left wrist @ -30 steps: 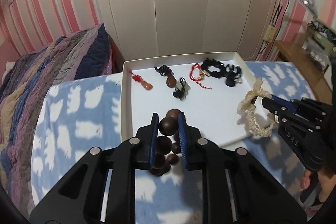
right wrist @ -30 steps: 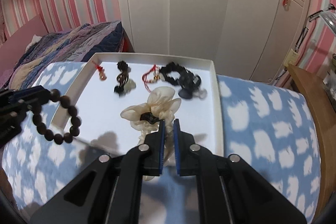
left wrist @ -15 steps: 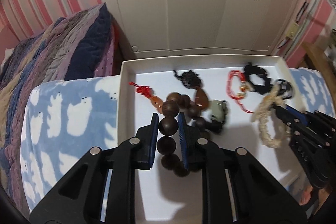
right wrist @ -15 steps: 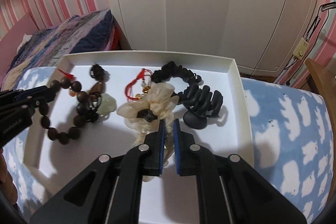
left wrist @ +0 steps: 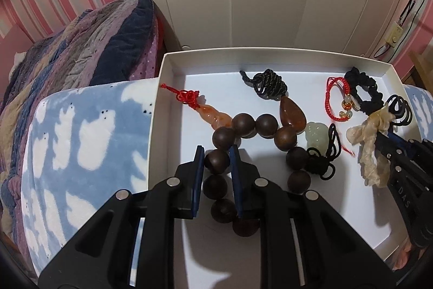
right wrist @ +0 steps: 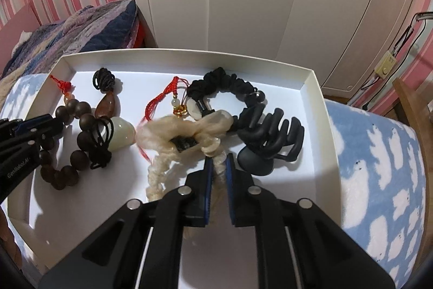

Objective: Organize jewelry
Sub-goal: 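Open left tool to drop the bead bracelet while right tool releases the scrunchie, then withdraw both tools from the tray back over the blanket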

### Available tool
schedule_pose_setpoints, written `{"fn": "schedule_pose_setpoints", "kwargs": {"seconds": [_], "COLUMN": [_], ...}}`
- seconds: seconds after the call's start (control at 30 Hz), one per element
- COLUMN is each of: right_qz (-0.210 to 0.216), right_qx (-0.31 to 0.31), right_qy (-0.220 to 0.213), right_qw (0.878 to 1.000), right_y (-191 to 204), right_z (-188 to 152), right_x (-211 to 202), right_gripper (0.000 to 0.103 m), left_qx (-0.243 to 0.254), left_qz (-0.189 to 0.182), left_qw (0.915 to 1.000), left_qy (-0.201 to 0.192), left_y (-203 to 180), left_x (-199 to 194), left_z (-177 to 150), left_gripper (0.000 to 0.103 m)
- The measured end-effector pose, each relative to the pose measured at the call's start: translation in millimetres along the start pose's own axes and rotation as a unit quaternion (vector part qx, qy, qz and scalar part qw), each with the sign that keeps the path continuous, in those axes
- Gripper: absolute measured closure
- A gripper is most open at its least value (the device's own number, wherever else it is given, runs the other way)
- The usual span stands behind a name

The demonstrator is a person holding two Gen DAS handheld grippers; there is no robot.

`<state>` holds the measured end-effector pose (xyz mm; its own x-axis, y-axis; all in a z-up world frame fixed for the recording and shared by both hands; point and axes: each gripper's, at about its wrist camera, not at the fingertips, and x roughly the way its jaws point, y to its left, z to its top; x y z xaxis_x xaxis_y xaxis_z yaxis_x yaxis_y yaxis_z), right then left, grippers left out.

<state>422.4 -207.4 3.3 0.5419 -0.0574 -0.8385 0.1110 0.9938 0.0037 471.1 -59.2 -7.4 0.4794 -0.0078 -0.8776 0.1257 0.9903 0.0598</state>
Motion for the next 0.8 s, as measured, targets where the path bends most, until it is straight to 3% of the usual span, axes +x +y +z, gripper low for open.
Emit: {"fn": "schedule_pose_setpoints", "kwargs": {"seconds": [0.03,0.1,0.17,0.2,0.33,0.4,0.5,0.57,0.8], "right_qz": [-0.002,0.000,0.003,0.002,0.003,0.006,0.005,0.002,-0.026], "right_qx": [-0.002,-0.001,0.004,0.005,0.012,0.021,0.032,0.033,0.015], "right_qy": [-0.001,-0.005,-0.017,-0.023,-0.049,-0.061,-0.083,-0.098,-0.148], "right_qw": [1.000,1.000,1.000,1.000,0.999,0.998,0.996,0.995,0.988], "right_y": [0,-2,-6,-7,-17,-26,-37,-41,-49], "right_z": [-1,-2,-2,-1,-1,-4,-13,-23,-65], "right_x": [-1,-6,-18,-23,-54,-73,-105,-127,-206], "right_gripper": [0.092,0.081,0.049,0.045,0.044,0.038,0.031,0.015,0.005], "left_qx": [0.000,-0.007,-0.011,-0.013,-0.007,-0.002,0.009,0.010,0.021], "left_qz": [0.000,-0.003,-0.010,-0.009,-0.012,-0.007,0.005,0.004,0.009], "left_qw": [1.0000,1.0000,0.9999,0.9998,0.9994,0.9987,0.9957,0.9947,0.9916], "left_qy": [0.001,0.000,-0.003,-0.008,-0.030,-0.051,-0.092,-0.102,-0.127], "left_y": [-1,-1,-1,-1,-7,-10,-14,-7,-1], "left_x": [-2,-6,-13,-19,-51,-72,-111,-128,-188], "left_z": [-1,-4,-5,-7,-16,-24,-40,-46,-83], "left_gripper": [0.085,0.081,0.070,0.060,0.049,0.025,0.010,0.007,0.003]}}
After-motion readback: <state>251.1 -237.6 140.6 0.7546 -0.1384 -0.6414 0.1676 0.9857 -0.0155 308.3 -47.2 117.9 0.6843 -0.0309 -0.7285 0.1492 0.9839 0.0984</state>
